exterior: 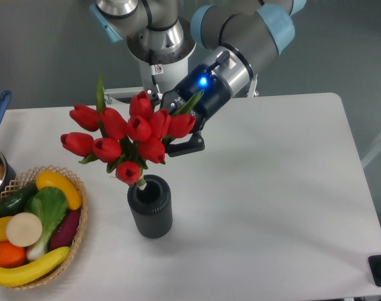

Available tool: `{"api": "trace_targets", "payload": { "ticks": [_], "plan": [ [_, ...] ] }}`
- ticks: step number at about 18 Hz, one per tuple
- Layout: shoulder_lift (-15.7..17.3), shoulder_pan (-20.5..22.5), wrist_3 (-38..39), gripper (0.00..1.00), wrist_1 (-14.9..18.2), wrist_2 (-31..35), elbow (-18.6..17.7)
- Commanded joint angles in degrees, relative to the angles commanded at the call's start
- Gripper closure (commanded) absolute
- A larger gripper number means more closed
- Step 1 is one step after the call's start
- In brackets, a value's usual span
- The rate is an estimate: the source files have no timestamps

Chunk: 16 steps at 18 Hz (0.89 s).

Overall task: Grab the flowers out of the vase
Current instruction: 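Carry the tulip bunch up and away from the dark vase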

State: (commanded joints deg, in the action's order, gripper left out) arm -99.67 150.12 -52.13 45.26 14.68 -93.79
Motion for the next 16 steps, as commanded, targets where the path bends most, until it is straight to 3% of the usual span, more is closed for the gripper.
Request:
{"api": "trace_targets", "payload": {
  "ticks": [8, 16],
  "plan": [
    [-0.79, 9.57, -1.92, 0.74, -0.09, 0.44, 0.71],
    [-1.67, 14.68, -6.05, 0.74, -0.35, 0.44, -0.96]
  ]
}}
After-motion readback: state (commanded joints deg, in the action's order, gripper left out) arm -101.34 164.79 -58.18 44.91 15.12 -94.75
